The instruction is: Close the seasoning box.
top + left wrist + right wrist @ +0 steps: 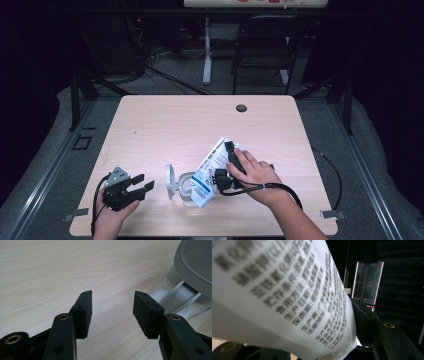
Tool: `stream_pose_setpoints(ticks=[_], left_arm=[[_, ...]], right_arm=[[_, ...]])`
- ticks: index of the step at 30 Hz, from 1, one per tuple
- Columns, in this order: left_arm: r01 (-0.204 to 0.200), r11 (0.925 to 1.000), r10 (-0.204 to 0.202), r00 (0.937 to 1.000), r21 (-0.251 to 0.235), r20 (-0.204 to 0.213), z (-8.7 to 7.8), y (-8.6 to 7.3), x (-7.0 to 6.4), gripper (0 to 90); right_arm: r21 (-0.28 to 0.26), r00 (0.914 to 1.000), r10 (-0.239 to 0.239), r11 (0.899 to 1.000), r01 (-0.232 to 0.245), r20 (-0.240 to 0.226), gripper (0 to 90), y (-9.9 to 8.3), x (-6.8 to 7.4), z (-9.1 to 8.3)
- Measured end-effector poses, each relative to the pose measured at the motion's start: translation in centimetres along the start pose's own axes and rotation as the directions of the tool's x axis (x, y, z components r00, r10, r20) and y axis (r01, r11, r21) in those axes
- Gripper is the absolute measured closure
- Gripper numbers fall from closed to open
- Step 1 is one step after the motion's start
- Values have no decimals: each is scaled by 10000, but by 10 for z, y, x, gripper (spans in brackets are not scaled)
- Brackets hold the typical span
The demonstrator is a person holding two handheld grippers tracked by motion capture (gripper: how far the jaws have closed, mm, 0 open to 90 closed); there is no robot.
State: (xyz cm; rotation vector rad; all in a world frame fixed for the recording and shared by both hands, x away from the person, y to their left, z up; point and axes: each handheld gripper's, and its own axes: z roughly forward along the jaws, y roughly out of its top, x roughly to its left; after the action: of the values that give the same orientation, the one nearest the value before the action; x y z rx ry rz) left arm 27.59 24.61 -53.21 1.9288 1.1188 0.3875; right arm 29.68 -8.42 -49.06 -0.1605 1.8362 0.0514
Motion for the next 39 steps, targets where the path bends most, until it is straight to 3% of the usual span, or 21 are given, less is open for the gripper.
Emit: stream_pose_setpoints(ticks=[39], left_arm=[[-37, 10000, 37, 10000, 79, -9, 0, 0, 0, 502]], right_arm=[[-132, 9999, 103, 9999, -103, 31, 501, -1, 2, 0]])
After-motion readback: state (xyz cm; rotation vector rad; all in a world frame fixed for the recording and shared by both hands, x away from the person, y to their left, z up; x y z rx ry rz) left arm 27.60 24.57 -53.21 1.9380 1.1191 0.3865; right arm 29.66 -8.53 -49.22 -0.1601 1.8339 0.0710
